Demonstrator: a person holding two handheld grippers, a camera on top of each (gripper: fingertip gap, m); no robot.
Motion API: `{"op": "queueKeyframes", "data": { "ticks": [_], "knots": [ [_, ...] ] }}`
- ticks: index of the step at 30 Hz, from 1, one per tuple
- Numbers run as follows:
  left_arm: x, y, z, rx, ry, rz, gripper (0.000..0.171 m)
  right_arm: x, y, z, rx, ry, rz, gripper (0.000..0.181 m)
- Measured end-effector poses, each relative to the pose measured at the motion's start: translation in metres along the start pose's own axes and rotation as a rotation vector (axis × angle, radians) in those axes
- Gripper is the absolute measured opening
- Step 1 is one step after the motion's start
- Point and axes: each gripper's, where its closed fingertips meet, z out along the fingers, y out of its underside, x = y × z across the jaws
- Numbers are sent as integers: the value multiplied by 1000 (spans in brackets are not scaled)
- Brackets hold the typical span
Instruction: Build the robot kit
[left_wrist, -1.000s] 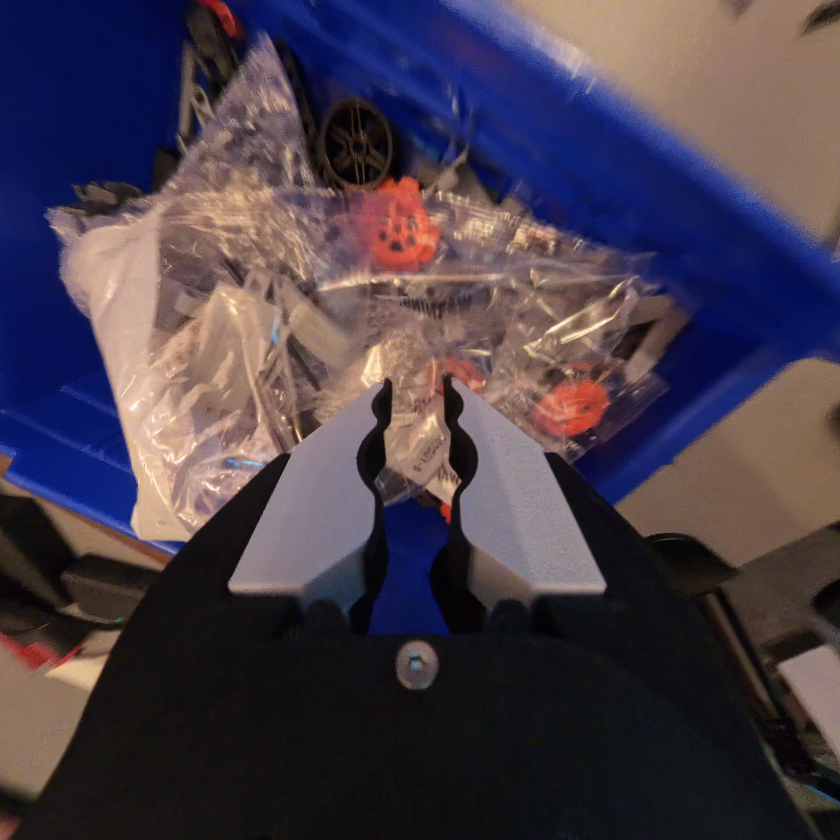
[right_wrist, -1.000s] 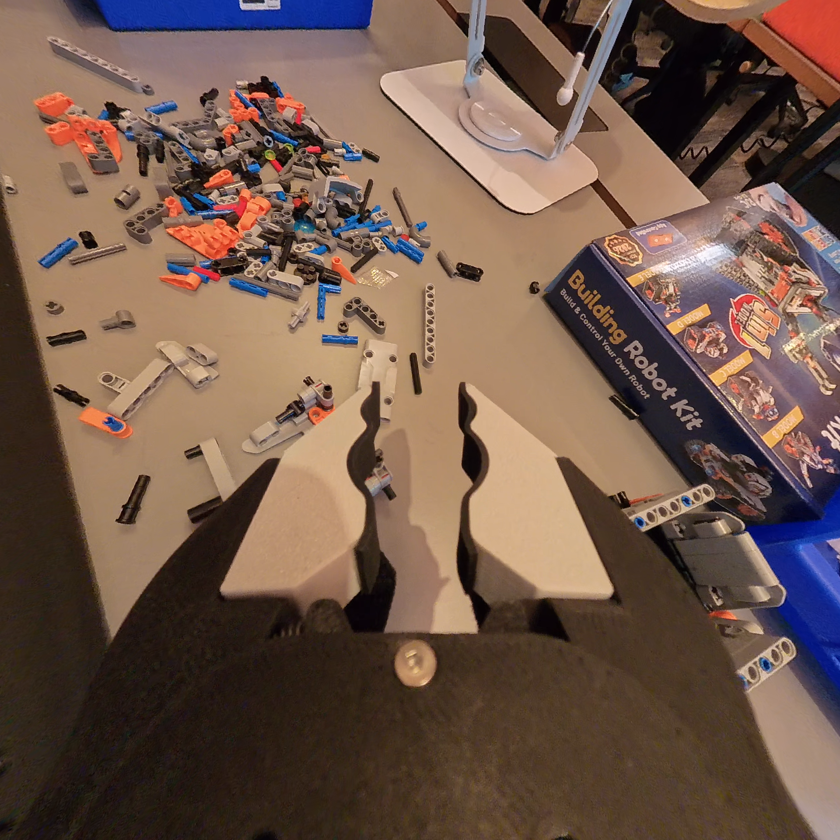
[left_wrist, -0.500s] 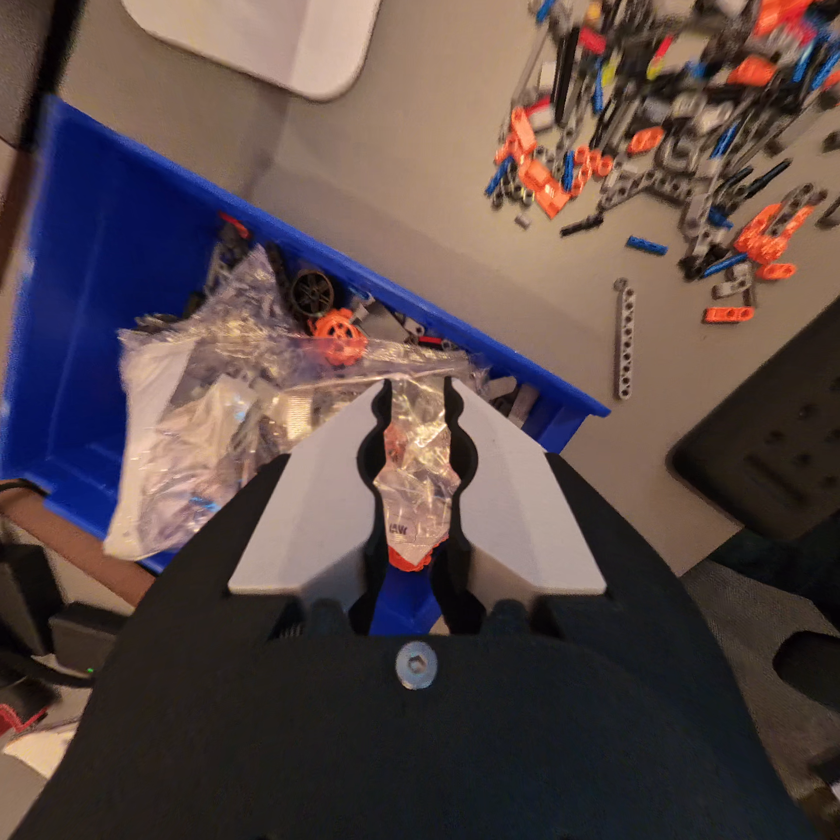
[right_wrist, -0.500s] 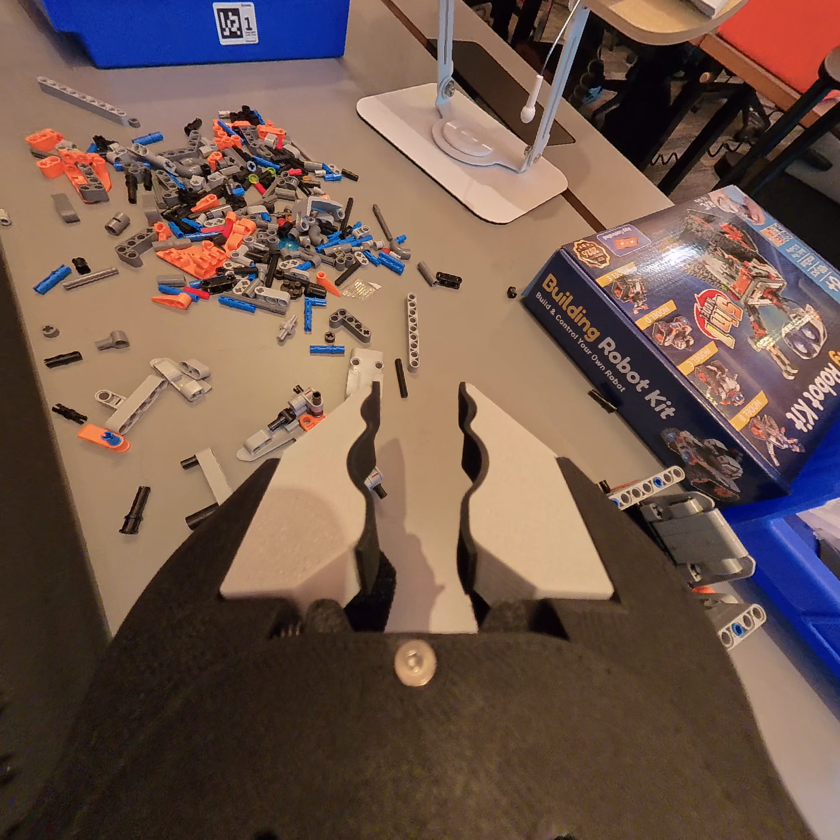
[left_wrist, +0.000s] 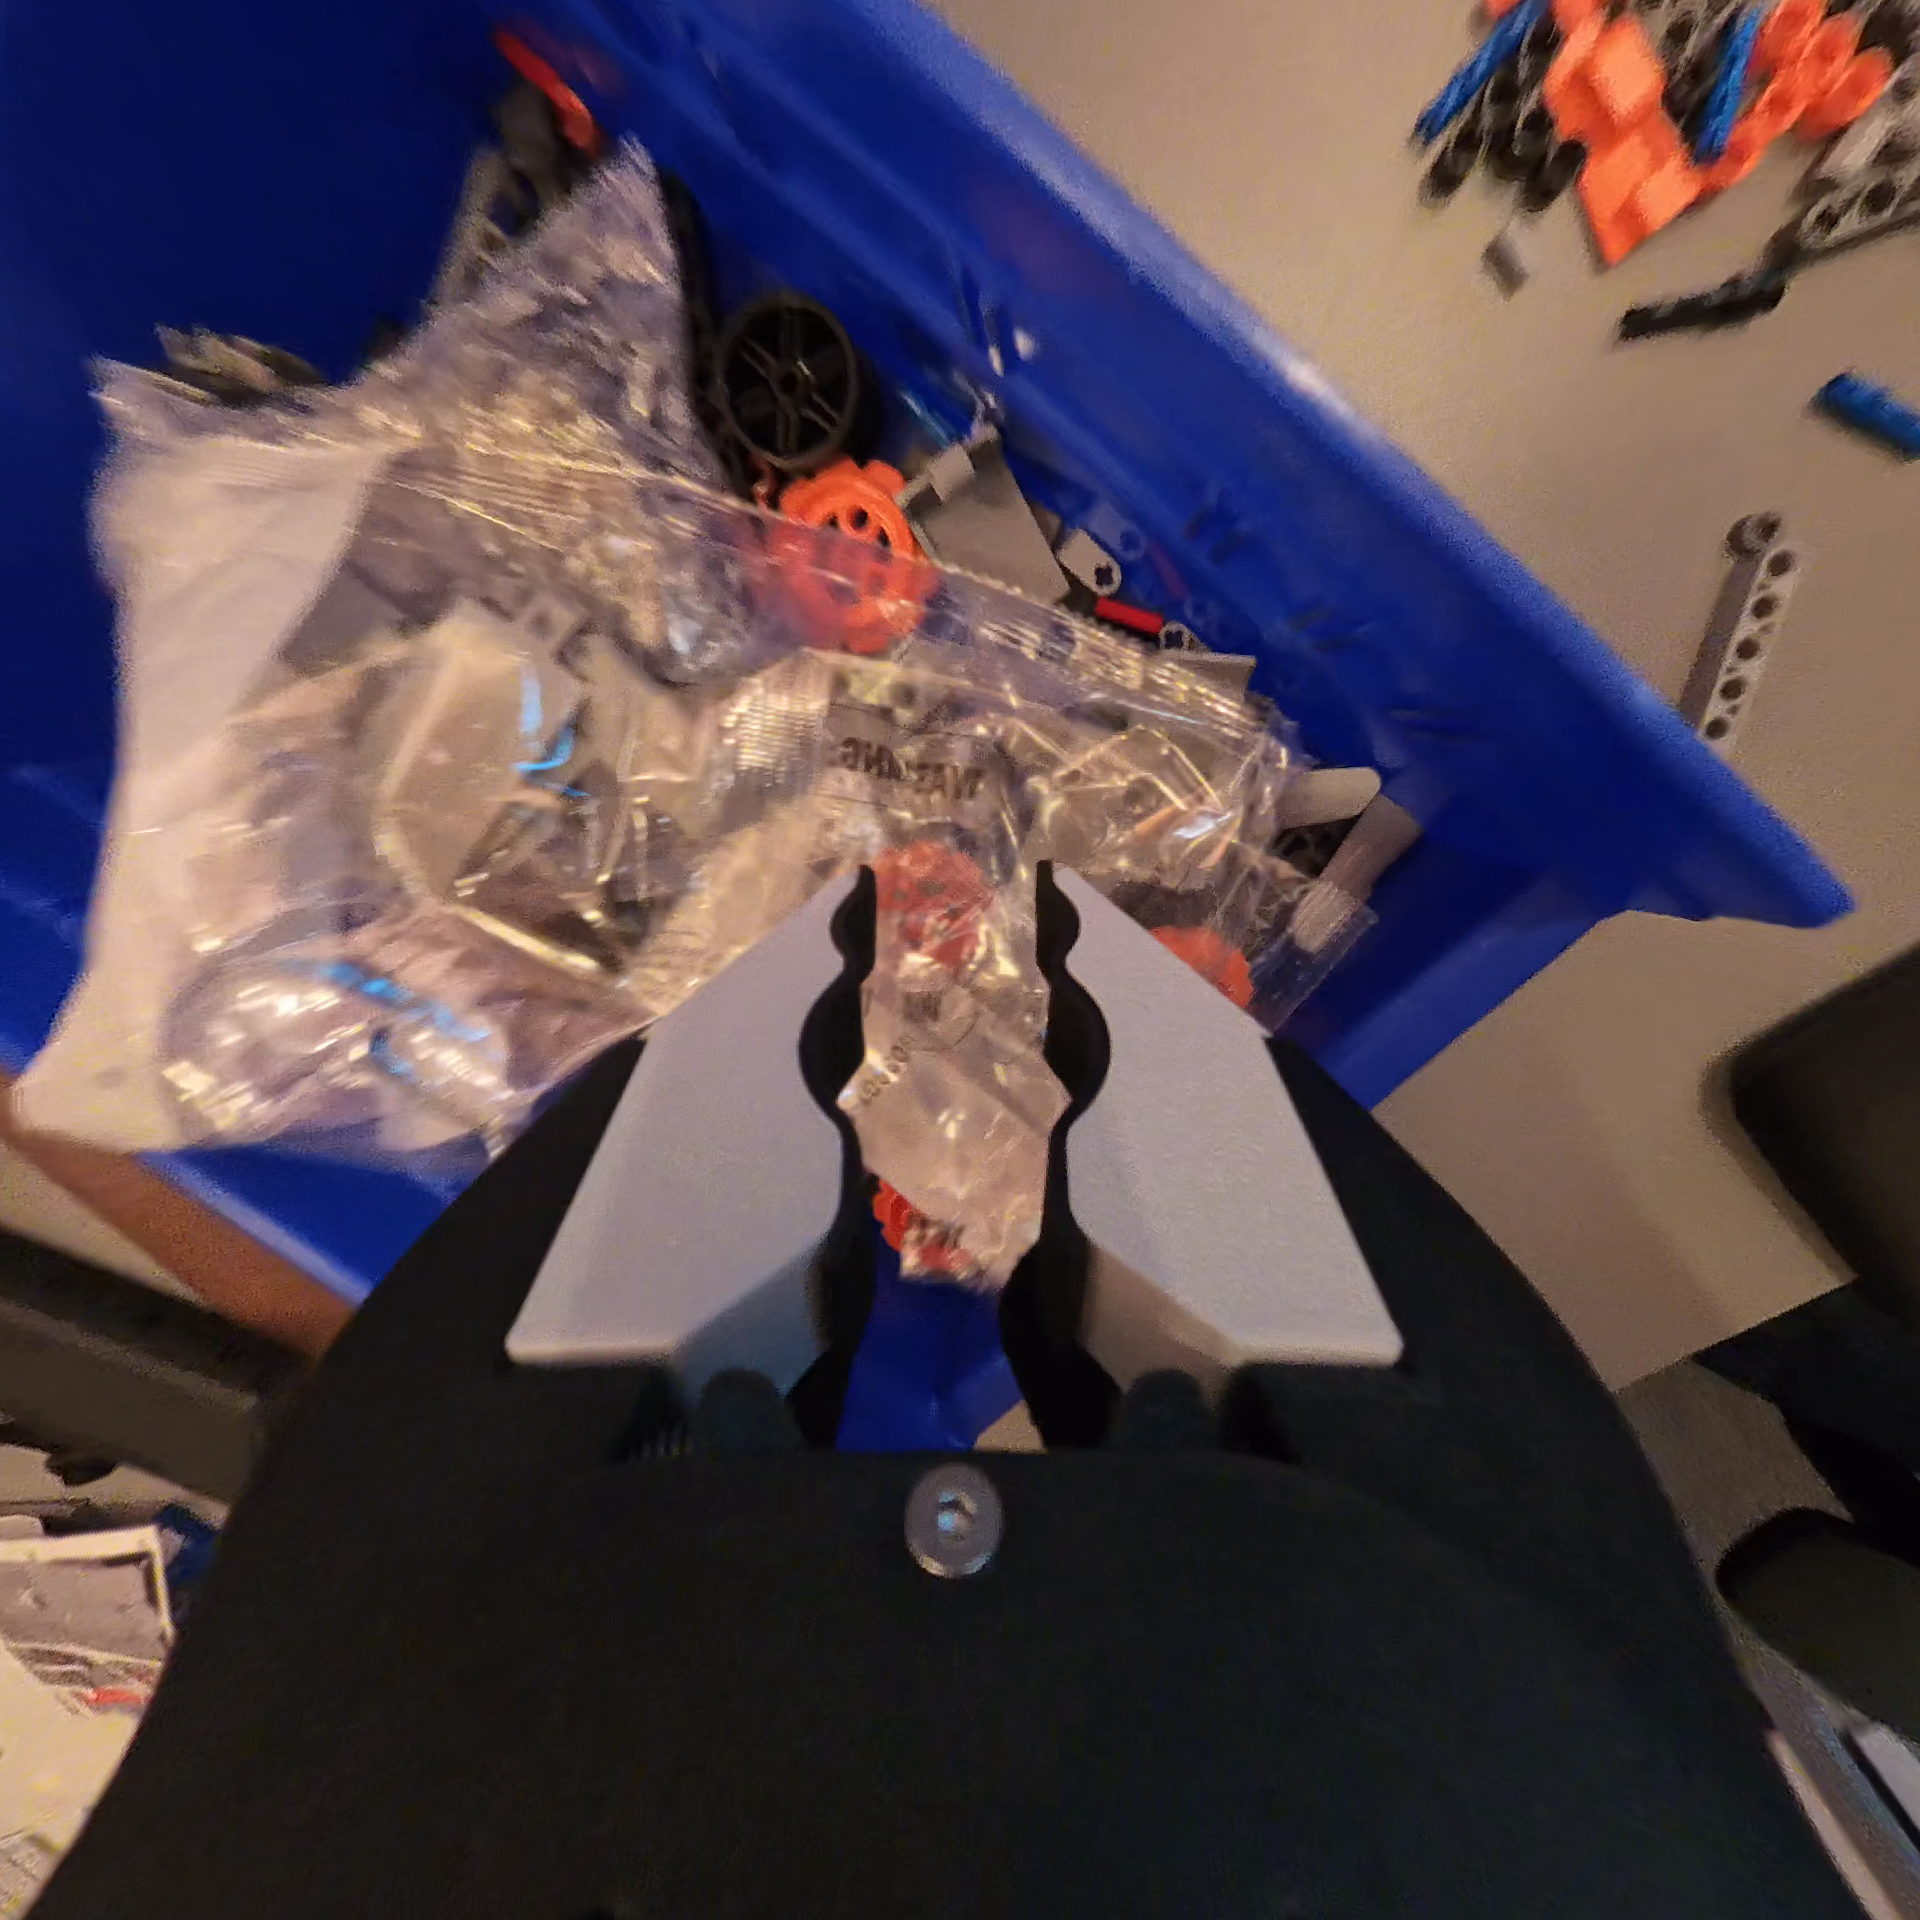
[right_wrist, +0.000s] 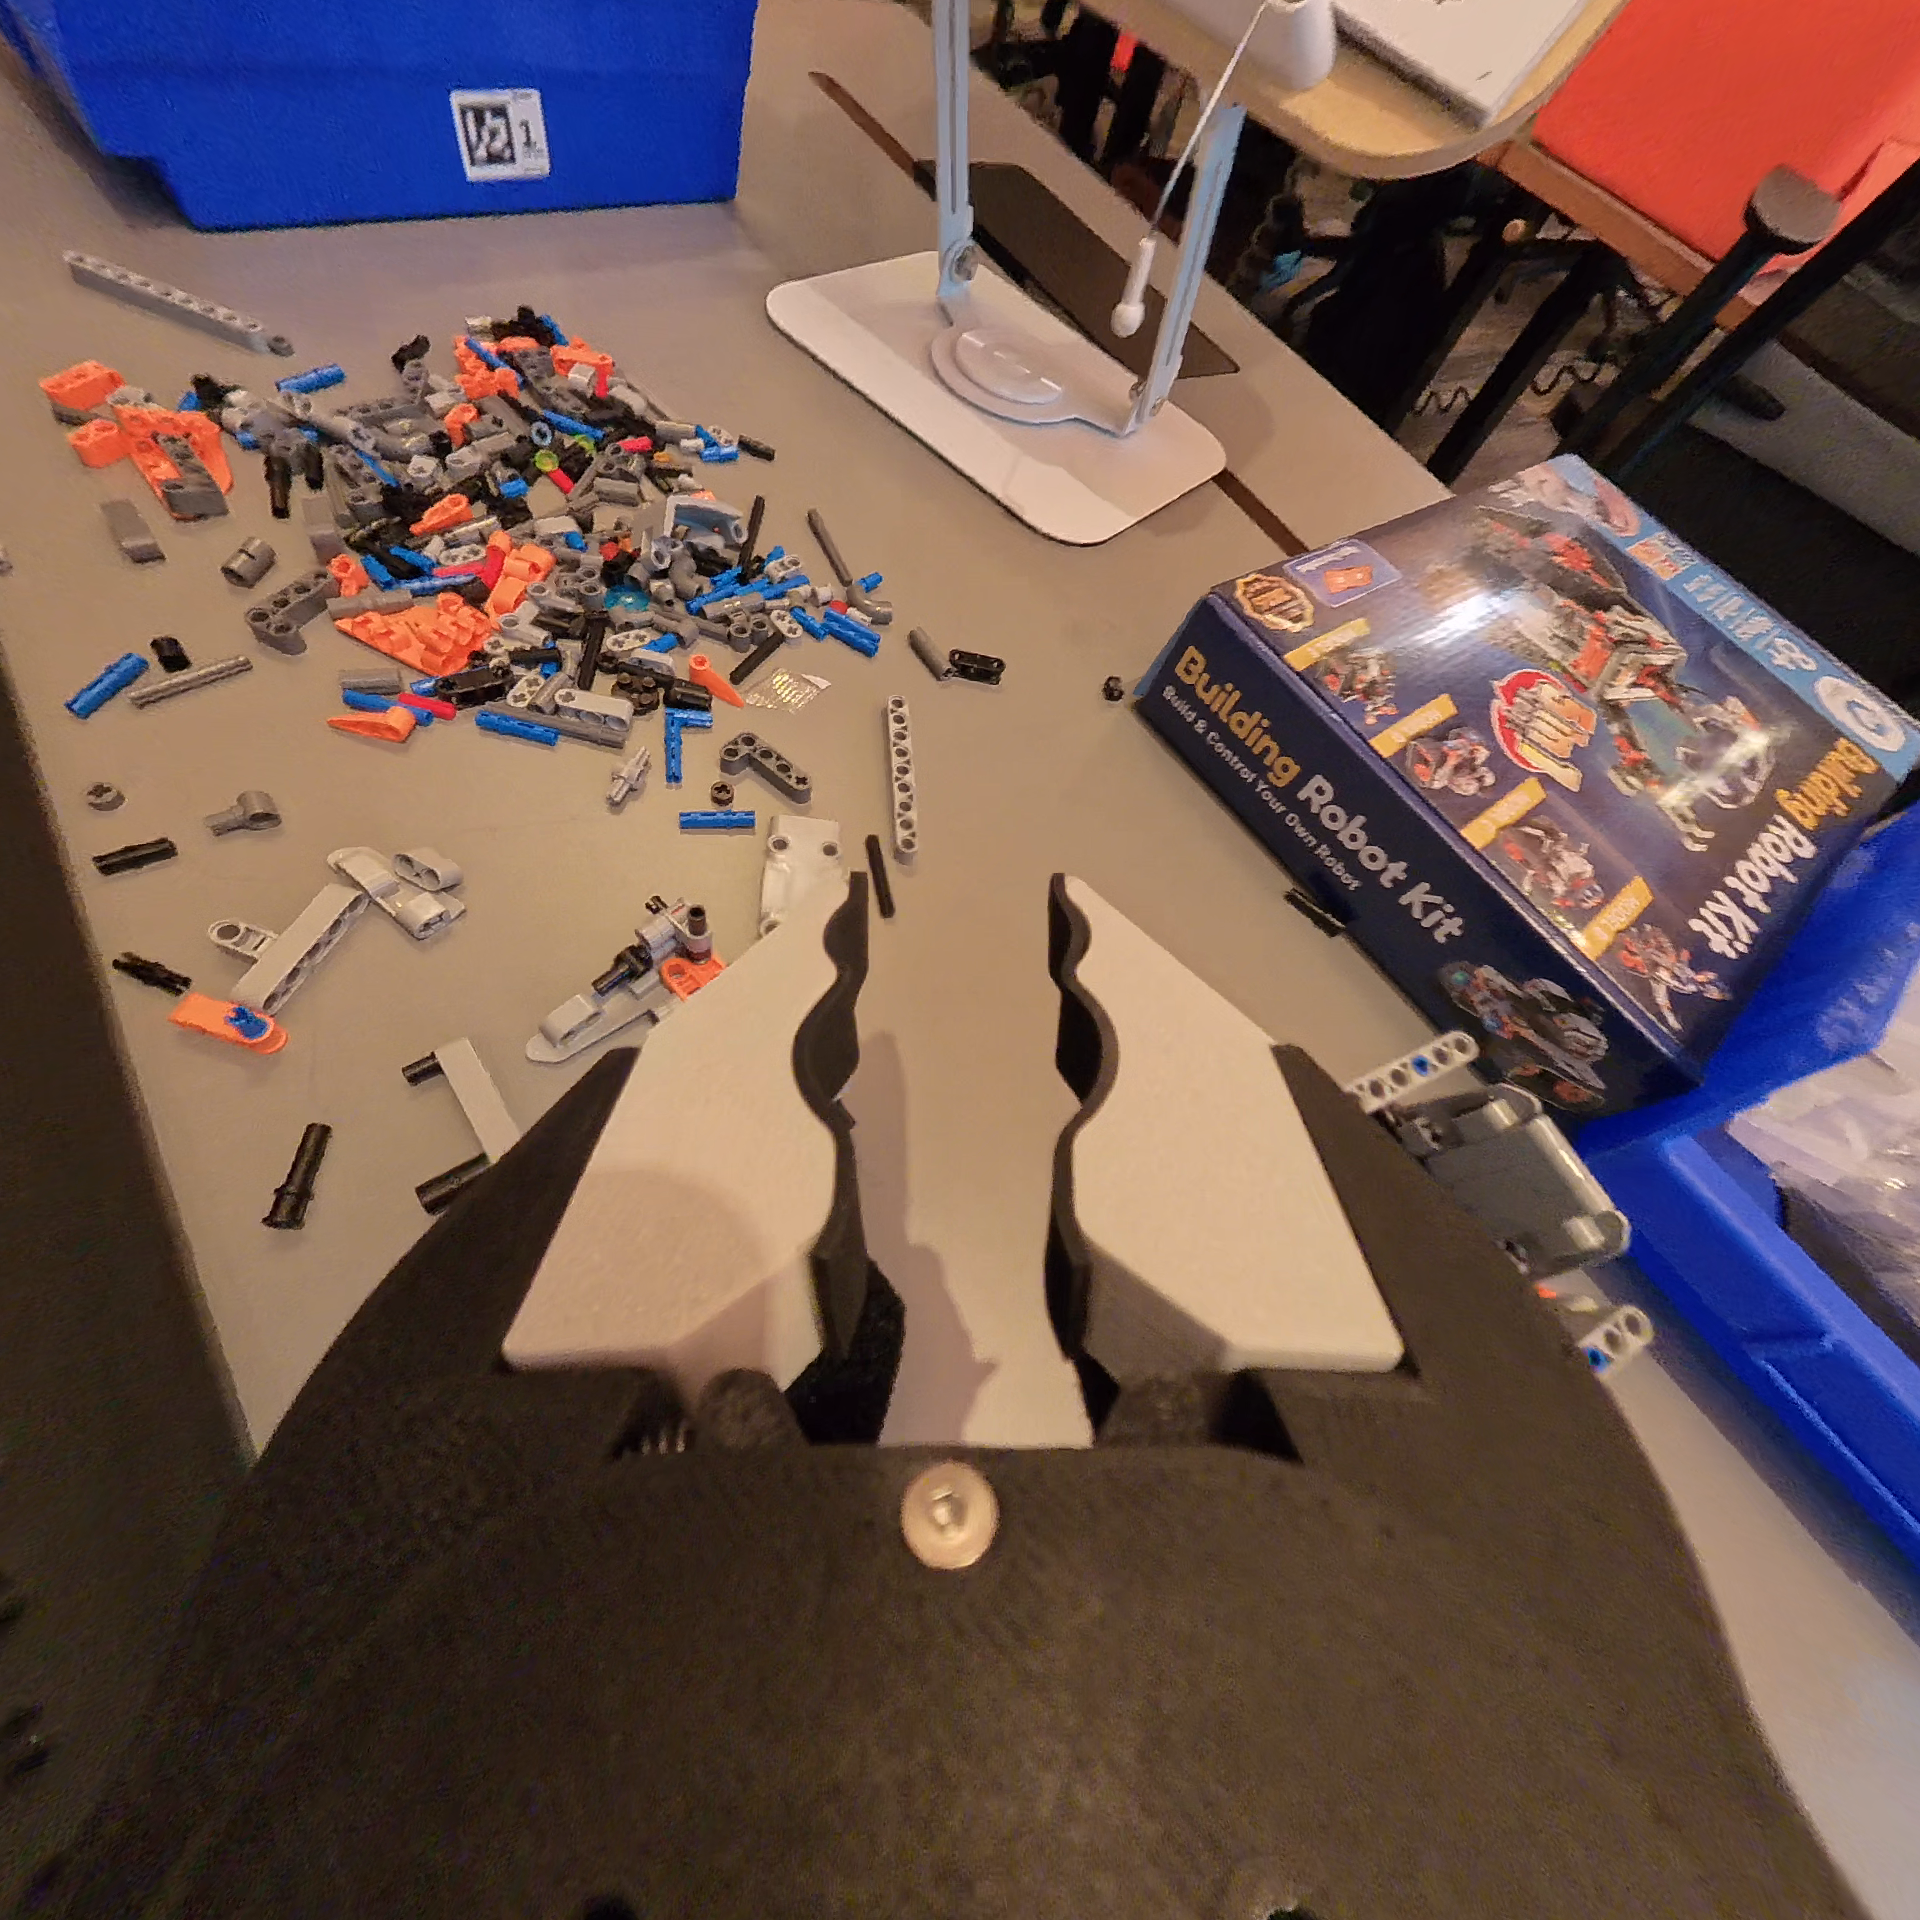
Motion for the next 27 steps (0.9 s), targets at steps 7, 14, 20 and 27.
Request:
{"op": "queueKeyframes", "data": {
  "ticks": [7, 14, 20, 27],
  "knots": [
    [-13, -18, -62, 165, -105, -52, 49, 28, -4, -30, 92, 101, 96, 32],
    [42, -72, -101, 352, -133, 76, 52, 25, 17, -40, 76, 39, 158, 33],
    [119, -114, -77, 375, -59, 255, 56, 8, 34, -29, -8, -57, 143, 34],
    [173, -138, -47, 409, 15, 331, 57, -9, 45, -21, -69, -152, 162, 35]
  ]
}}
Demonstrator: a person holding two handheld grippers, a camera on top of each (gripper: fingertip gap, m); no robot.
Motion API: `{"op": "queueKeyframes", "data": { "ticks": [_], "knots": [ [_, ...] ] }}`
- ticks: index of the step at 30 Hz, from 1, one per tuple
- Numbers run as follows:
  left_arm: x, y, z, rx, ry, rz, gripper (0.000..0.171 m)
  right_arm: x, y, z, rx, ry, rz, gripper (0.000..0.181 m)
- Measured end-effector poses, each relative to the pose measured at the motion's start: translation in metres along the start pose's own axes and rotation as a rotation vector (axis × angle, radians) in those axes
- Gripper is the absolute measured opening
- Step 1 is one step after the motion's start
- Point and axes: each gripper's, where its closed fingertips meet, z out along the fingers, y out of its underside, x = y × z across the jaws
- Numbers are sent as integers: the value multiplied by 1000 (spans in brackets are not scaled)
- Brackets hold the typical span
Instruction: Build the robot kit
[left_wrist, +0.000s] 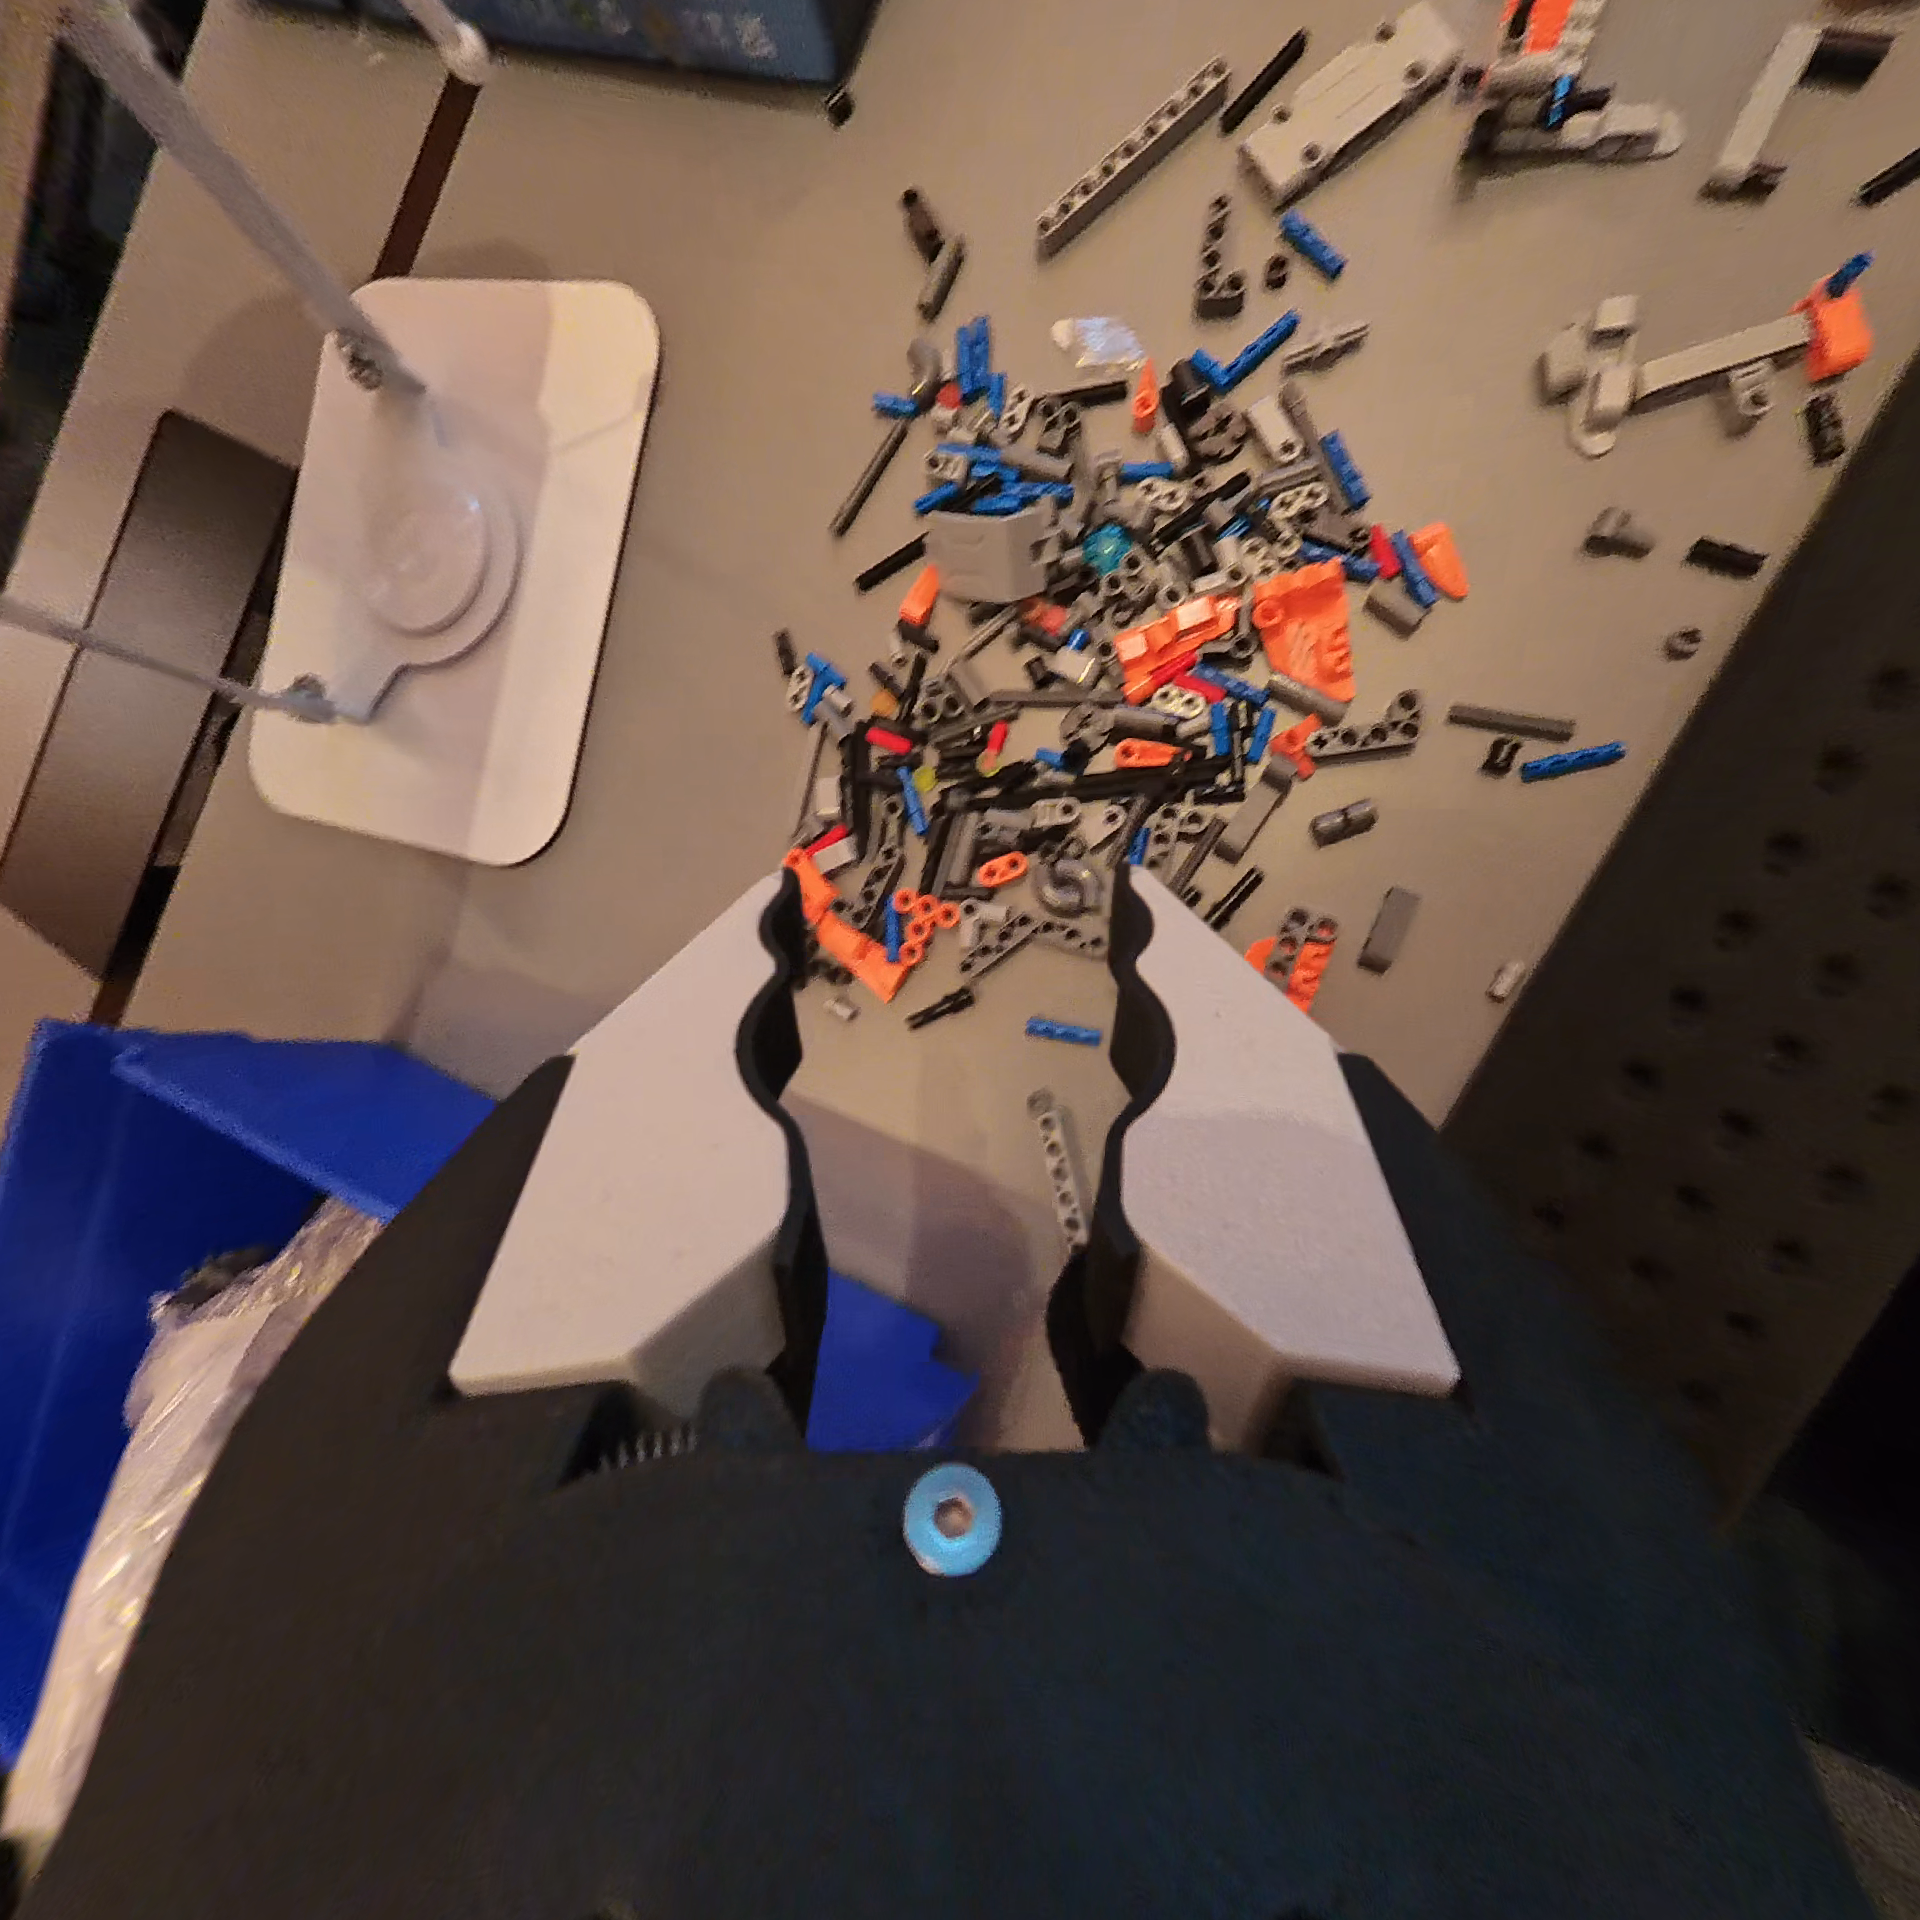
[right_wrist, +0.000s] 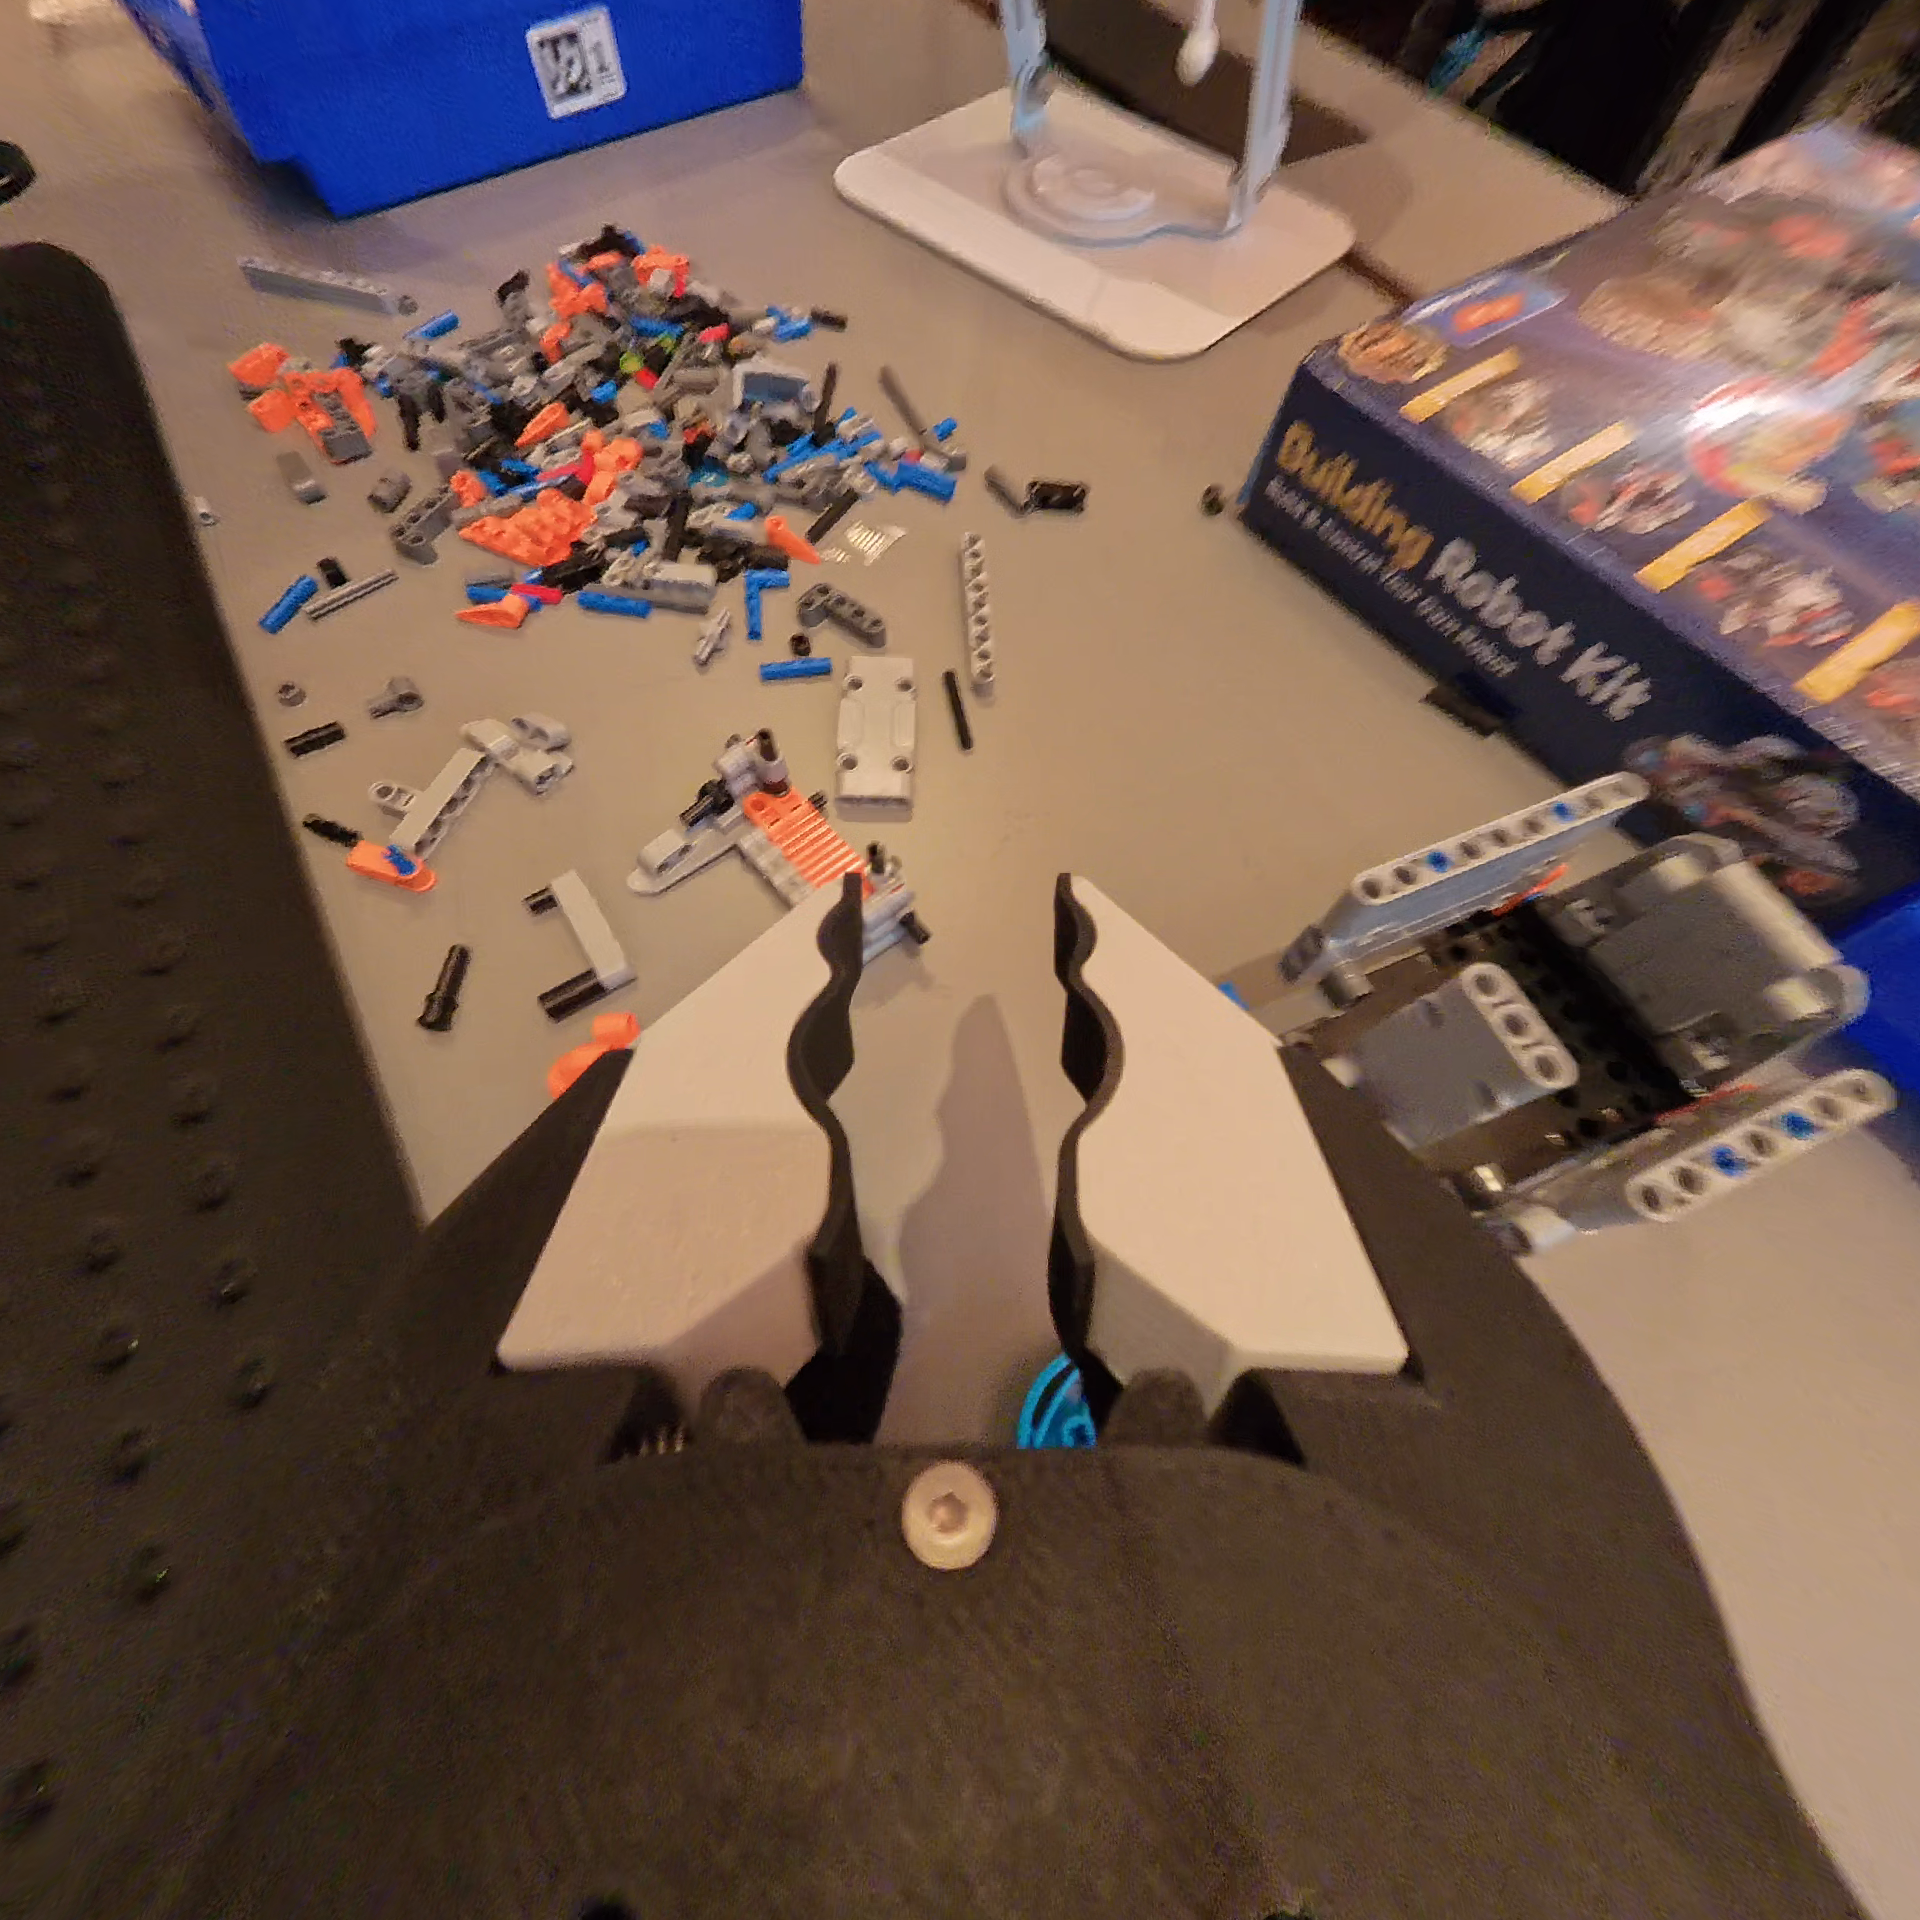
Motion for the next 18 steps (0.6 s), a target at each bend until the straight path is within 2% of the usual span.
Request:
{"op": "queueKeyframes", "data": {
  "ticks": [4, 14, 18],
  "knots": [
    [15, -11, 11, 47, 40, 5, 42, -10, 12, 11, -77, -47, -15, 37],
    [37, -42, 52, 145, 118, -13, 40, -23, 31, 49, -254, -60, -48, 35],
    [44, -50, 70, 163, 140, -3, 40, -25, 38, 56, -300, -62, -65, 23]
  ]
}}
